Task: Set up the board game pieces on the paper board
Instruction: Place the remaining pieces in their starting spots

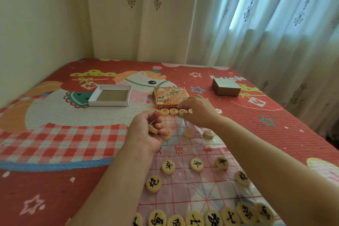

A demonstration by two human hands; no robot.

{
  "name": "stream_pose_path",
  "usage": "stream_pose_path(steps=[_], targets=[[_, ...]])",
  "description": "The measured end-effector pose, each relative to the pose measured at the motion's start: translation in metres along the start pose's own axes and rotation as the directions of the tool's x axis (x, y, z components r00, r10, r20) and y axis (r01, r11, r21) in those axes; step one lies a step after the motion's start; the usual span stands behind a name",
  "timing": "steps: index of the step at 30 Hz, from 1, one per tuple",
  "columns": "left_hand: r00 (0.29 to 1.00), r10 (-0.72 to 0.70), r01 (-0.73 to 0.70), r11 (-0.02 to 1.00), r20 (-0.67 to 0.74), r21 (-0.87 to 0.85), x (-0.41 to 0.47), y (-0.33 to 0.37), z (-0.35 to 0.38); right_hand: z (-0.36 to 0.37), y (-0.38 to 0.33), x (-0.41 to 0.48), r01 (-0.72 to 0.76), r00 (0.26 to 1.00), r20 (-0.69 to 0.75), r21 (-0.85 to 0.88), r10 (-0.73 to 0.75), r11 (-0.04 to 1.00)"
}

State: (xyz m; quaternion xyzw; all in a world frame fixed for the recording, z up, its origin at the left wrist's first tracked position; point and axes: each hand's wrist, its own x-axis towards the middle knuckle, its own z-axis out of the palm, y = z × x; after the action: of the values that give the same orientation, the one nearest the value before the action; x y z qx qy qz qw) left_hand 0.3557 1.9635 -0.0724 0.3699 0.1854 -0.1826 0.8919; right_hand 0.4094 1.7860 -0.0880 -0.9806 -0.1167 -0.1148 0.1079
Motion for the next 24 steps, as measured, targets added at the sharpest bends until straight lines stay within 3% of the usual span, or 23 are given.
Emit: stream_pose_path(steps=[5,8,10,12,15,21,24], targets=[[0.999,-0.012,0.013,1.0,0.041,-0.021,-0.016,-0.003,0.013,-0.019,-0.02,-0.025,0.039,0.995,-0.097,0.131,-0.026,0.991],[0.995,-0.038,0.04,0.999,0.09,-0.017,-0.029,-0.008,0.014,-0.042,-0.044,-0.057,0.057,0.995,-0.096,0.383,-0.022,0.922],[0.989,-0.077,0.082,0.996,0.126,-0.03,-0.041,-0.015,0.013,-0.054,-0.061,-0.088,0.117,0.993,-0.057,0.474,-0.102,0.873],[0.983,-0.118,0.124,0.992,0.143,-0.031,-0.052,-0.026,0.01,-0.053,-0.071,-0.115,0.203,0.979,-0.058,0.395,-0.196,0.896],[0.981,-0.129,0.128,0.992,0.142,0.012,-0.07,-0.043,0.007,-0.044,-0.072,-0.142,0.234,0.969,-0.14,0.254,-0.203,0.939],[0.968,-0.164,0.148,0.984,0.187,0.098,-0.079,-0.064,0.003,-0.026,-0.069,-0.164,0.188,0.953,-0.282,0.277,-0.107,0.942],[0.942,-0.163,0.124,0.982,0.293,0.145,-0.081,-0.069,0.0,-0.025,-0.07,-0.167,0.129,0.943,-0.333,0.36,-0.001,0.924]])
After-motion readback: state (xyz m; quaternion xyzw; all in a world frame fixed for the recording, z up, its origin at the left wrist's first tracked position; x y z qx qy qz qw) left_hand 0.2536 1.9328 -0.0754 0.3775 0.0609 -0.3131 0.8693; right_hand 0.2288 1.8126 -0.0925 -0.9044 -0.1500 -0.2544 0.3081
